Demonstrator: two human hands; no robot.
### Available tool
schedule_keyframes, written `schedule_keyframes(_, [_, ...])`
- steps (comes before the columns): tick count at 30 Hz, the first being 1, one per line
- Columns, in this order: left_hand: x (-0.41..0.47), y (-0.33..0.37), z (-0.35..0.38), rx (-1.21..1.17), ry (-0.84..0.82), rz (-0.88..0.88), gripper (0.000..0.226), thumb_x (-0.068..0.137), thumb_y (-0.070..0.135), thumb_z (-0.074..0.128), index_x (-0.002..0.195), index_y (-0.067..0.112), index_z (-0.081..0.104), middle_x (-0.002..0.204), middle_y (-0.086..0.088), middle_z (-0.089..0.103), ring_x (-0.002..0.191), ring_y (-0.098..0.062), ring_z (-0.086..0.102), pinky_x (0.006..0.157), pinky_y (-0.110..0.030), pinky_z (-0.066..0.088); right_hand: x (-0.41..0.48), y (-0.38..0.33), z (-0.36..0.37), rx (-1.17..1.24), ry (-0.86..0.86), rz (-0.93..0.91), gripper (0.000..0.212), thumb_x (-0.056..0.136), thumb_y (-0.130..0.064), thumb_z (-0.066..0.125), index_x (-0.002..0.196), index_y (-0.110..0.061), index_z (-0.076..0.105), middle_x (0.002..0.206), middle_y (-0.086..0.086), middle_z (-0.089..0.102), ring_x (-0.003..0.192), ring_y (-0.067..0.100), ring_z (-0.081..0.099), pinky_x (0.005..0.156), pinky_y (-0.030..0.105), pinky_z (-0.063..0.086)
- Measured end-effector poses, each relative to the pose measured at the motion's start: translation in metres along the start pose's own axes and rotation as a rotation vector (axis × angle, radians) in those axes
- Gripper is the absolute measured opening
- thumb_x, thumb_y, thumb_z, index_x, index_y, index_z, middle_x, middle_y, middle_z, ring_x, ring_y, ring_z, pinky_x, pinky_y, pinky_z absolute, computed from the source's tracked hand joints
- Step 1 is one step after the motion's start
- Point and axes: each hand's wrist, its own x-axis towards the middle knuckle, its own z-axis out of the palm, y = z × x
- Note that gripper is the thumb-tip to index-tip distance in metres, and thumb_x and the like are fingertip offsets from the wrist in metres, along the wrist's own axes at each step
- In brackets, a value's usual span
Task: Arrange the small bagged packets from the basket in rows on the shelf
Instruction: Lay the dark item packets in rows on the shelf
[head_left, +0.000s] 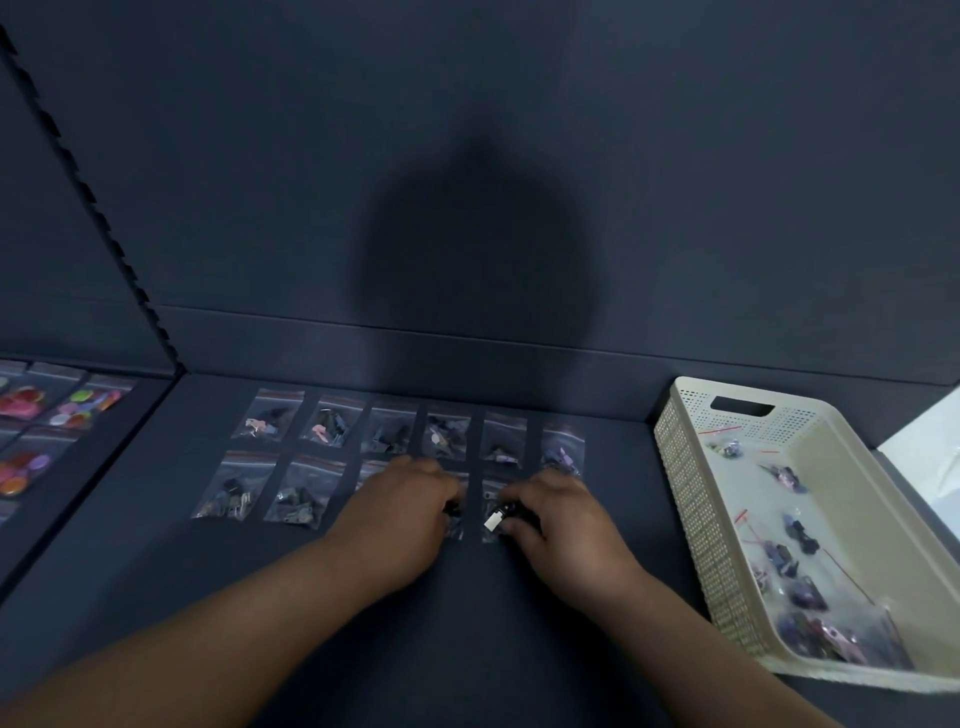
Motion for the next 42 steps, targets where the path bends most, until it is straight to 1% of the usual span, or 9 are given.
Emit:
schedule_keyframes(9, [0.013, 0.010, -0.012, 0.001, 0.087, 0.018, 0.021, 0.088, 0.023, 0.053, 0.107, 0.025, 0.063, 0.110, 0.007, 0.058, 0.109, -0.015, 0.047, 0.090, -0.025, 0.041, 0.003, -0.003, -0.021, -0.008, 0.102, 0.002, 0.032, 0.090, -0.029, 0.056, 0.121, -0.023, 0.060, 0.115, -0.002, 0.057, 0.113, 0.014, 0.047, 0.091, 0.011, 0.029])
schedule_keyframes(15, [0.038, 0.044, -0.029, 0.028, 0.178, 0.157, 0.034, 0.089, 0.027, 0.056, 0.123, 0.023, 0.057, 0.122, 0.004, 0.055, 0.113, -0.017, 0.045, 0.098, -0.030, 0.039, -0.004, 0.002, -0.076, -0.060, 0.308, -0.045, 0.033, 0.080, -0.023, 0.058, 0.110, -0.015, 0.066, 0.108, 0.003, 0.062, 0.099, 0.025, 0.058, 0.089, 0.028, 0.046])
schedule_keyframes(19, [0.053, 0.072, -0.030, 0.061, 0.180, 0.237, 0.038, 0.090, 0.029, 0.054, 0.128, 0.024, 0.053, 0.127, 0.005, 0.051, 0.116, -0.017, 0.043, 0.100, -0.032, 0.037, -0.024, 0.039, -0.113, -0.163, 0.325, 0.070, 0.034, 0.082, -0.021, 0.064, 0.116, -0.015, 0.064, 0.114, 0.005, 0.061, 0.106, 0.025, 0.055, 0.091, 0.017, 0.032])
schedule_keyframes(24, [0.066, 0.115, -0.015, 0.055, 0.094, 0.322, 0.044, 0.090, 0.037, 0.053, 0.132, 0.026, 0.047, 0.131, 0.006, 0.048, 0.118, -0.016, 0.041, 0.102, -0.031, 0.035, -0.059, 0.092, -0.143, -0.233, 0.136, 0.338, 0.042, 0.086, -0.025, 0.064, 0.127, -0.021, 0.056, 0.125, 0.002, 0.055, 0.108, 0.023, 0.056, 0.091, 0.028, 0.041])
schedule_keyframes(27, [0.069, 0.144, -0.002, 0.039, -0.026, 0.367, 0.054, 0.089, 0.047, 0.054, 0.138, 0.028, 0.039, 0.138, 0.006, 0.044, 0.124, -0.015, 0.038, 0.106, -0.032, 0.032, -0.075, 0.115, -0.148, -0.221, -0.046, 0.458, 0.051, 0.086, -0.031, 0.065, 0.134, -0.025, 0.048, 0.133, 0.001, 0.050, 0.110, 0.019, 0.055, 0.092, 0.024, 0.039])
schedule_keyframes(31, [0.073, 0.168, 0.014, 0.009, -0.205, 0.382, 0.080, 0.081, 0.059, 0.058, 0.147, 0.030, 0.023, 0.151, 0.008, 0.029, 0.137, -0.013, 0.025, 0.112, -0.030, 0.025, -0.092, 0.133, -0.139, -0.101, -0.300, 0.520, 0.072, 0.075, -0.043, 0.072, 0.138, -0.033, 0.038, 0.141, -0.008, 0.039, 0.121, 0.013, 0.046, 0.099, 0.023, 0.035])
schedule_keyframes(34, [0.074, 0.175, 0.023, -0.017, -0.284, 0.358, 0.095, 0.076, 0.061, 0.064, 0.150, 0.031, 0.012, 0.156, 0.012, 0.017, 0.142, -0.009, 0.013, 0.111, -0.027, 0.018, -0.096, 0.134, -0.132, -0.108, -0.375, 0.466, 0.080, 0.070, -0.049, 0.073, 0.140, -0.038, 0.035, 0.138, -0.010, 0.039, 0.124, 0.014, 0.041, 0.104, 0.029, 0.036])
schedule_keyframes(37, [0.077, 0.179, 0.026, -0.022, -0.268, 0.349, 0.100, 0.073, 0.060, 0.067, 0.150, 0.031, 0.011, 0.155, 0.014, 0.018, 0.142, -0.006, 0.010, 0.110, -0.024, 0.017, -0.092, 0.142, -0.125, -0.195, -0.338, 0.407, 0.067, 0.066, -0.047, 0.076, 0.127, -0.039, 0.049, 0.122, -0.007, 0.044, 0.115, 0.017, 0.046, 0.097, 0.029, 0.040])
schedule_keyframes(42, [0.082, 0.189, 0.031, -0.035, -0.261, 0.332, 0.100, 0.072, 0.059, 0.069, 0.150, 0.029, 0.014, 0.154, 0.011, 0.022, 0.142, -0.006, 0.010, 0.114, -0.026, 0.019, -0.085, 0.158, -0.126, 0.010, -0.248, 0.362, 0.017, 0.075, -0.023, 0.075, 0.090, -0.024, 0.067, 0.090, -0.008, 0.057, 0.083, 0.010, 0.058, 0.073, 0.020, 0.045])
